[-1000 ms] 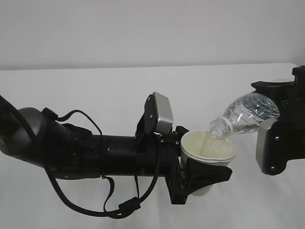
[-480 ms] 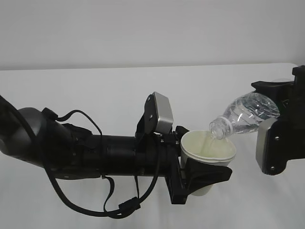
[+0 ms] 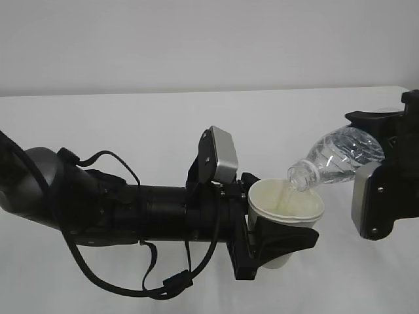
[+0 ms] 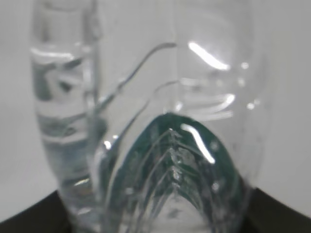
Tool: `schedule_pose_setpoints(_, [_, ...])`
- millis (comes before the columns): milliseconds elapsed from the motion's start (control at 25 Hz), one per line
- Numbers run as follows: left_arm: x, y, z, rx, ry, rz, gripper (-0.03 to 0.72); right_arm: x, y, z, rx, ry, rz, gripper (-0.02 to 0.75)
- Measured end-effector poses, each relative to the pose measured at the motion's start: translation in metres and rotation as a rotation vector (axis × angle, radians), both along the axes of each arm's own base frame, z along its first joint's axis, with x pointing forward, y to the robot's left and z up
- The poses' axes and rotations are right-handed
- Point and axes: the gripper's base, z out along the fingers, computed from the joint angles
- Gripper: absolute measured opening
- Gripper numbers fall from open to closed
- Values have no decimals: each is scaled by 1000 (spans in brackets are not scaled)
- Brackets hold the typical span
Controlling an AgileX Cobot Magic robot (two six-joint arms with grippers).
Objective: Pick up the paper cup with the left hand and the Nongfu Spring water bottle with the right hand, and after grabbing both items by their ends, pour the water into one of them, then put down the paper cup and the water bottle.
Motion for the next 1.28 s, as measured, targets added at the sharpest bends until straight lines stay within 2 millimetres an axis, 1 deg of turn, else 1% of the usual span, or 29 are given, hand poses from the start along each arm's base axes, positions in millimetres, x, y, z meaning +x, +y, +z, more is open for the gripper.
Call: schedule_pose_setpoints(1280, [1, 0, 0, -4, 4, 11, 470, 0, 0, 0, -1, -2, 1, 421])
